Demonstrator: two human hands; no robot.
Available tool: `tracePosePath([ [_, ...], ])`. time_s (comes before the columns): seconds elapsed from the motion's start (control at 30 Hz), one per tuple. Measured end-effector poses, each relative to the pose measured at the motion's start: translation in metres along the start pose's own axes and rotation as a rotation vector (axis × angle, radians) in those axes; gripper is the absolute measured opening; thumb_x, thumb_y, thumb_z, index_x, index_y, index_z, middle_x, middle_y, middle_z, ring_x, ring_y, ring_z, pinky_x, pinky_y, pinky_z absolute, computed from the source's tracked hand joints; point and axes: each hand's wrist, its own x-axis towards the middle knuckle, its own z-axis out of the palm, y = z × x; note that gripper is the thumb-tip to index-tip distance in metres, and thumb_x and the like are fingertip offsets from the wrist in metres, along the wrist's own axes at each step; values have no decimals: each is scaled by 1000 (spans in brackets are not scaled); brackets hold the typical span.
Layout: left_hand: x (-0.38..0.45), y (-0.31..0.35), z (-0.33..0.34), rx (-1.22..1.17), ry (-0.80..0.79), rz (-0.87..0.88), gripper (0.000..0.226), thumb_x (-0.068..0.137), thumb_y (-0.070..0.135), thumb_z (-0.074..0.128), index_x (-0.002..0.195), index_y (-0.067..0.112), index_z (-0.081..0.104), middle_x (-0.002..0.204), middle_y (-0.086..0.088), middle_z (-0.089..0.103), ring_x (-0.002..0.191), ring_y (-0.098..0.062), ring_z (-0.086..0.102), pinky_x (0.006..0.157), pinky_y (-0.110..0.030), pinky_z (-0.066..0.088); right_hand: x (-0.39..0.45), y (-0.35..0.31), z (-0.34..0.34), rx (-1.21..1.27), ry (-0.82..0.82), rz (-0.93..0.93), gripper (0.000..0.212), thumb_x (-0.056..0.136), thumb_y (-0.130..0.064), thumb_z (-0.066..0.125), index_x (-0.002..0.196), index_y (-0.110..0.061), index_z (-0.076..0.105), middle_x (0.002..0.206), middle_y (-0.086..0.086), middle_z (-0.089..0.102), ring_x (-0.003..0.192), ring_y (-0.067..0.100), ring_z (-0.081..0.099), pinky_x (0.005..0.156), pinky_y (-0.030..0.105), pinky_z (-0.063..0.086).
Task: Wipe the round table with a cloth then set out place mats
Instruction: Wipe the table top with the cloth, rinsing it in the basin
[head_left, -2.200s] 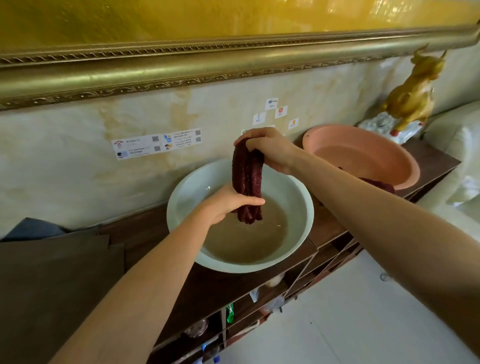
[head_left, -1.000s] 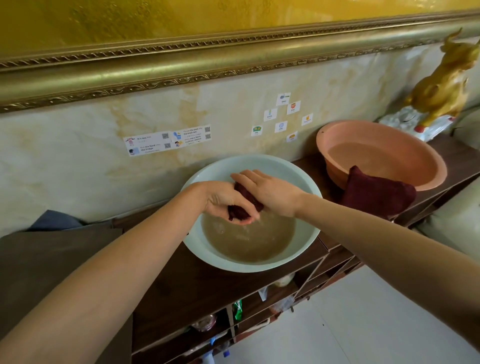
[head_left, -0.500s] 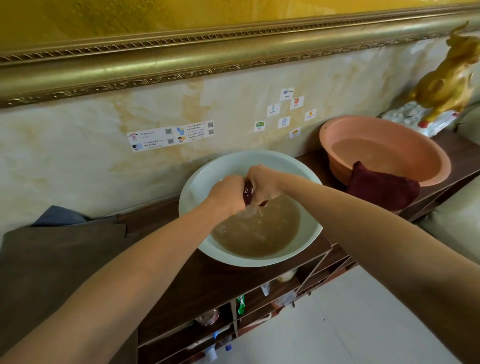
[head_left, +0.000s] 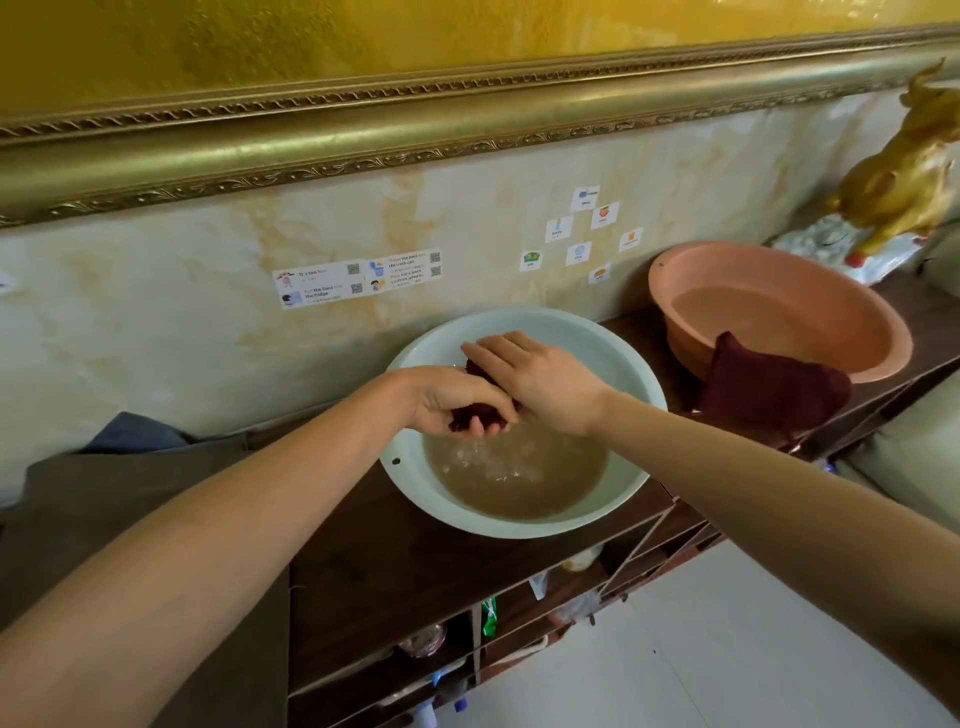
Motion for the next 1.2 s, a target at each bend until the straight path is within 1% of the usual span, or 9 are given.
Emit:
tracePosePath([
  [0.1, -1, -1, -3, 149, -3, 13, 15, 90, 0, 55, 78, 9, 51, 65, -4, 49, 43, -5, 33, 35, -13, 23, 12, 1, -12, 132, -168, 74, 38, 87, -20, 64, 121, -6, 54, 101, 12, 62, 82, 33, 61, 66, 40, 47],
  [0.2, 1, -1, -2, 421, 198, 16, 19, 78, 4, 60, 64, 13, 50, 60, -3, 44, 45, -12, 30, 43, -22, 23, 23, 2, -14, 165, -275, 162, 36, 85, -27, 66, 112, -8, 52, 98, 9, 63, 84, 31, 59, 67, 31, 36],
  [0.37, 6, 1, 1, 723, 479, 131, 21, 73, 11, 66, 59, 13, 51, 56, -1, 48, 55, -16, 46, 54, -27, 39, 34, 1, -19, 276, -370, 308, 23, 81, -17, 68, 100, -8, 58, 94, 9, 65, 86, 27, 59, 70, 32, 42],
  [0.47, 13, -1, -5, 850, 602, 204, 24, 78, 20, 68, 63, 15, 50, 60, 0, 49, 64, -17, 51, 56, -27, 38, 43, 0, -19, 299, -419, 361, 10, 78, -11, 68, 81, -12, 58, 87, 10, 66, 78, 25, 56, 68, 33, 44],
  [0.53, 18, -4, -6, 910, 650, 242, 25, 79, 24, 68, 62, 18, 50, 60, 2, 51, 66, -18, 54, 57, -27, 39, 45, 0, -18, 292, -437, 387, 18, 78, -15, 67, 68, -14, 52, 78, 10, 62, 71, 25, 51, 65, 32, 39],
  [0.67, 19, -8, -6, 968, 689, 288, 28, 78, 16, 64, 57, 22, 46, 56, 3, 50, 57, -18, 52, 50, -26, 36, 42, -2, -14, 387, -446, 474, 21, 77, -22, 71, 68, -12, 56, 65, 4, 53, 67, 26, 52, 62, 29, 38],
  [0.9, 13, -11, -1, 1193, 625, 321, 30, 75, 7, 61, 57, 21, 43, 57, -1, 46, 56, -26, 51, 48, -28, 34, 28, -6, 0, 621, -476, 610, 17, 72, -17, 74, 78, -1, 70, 69, 10, 63, 63, 24, 59, 66, 35, 52],
  [1.07, 12, -8, 6, 1323, 598, 342, 32, 78, 11, 62, 59, 21, 38, 58, 0, 44, 53, -23, 48, 44, -29, 29, 15, -5, 4, 742, -474, 681, 16, 73, -11, 71, 77, 4, 69, 56, 7, 56, 51, 22, 52, 54, 31, 44],
  [1.2, 1, -2, 5, 1463, 660, 434, 7, 84, 17, 59, 91, 15, 58, 78, -5, 62, 74, -29, 62, 56, -31, 35, 8, -1, -6, 944, -410, 712, 12, 75, 2, 65, 71, -7, 58, 45, 1, 46, 38, 18, 40, 49, 30, 40],
])
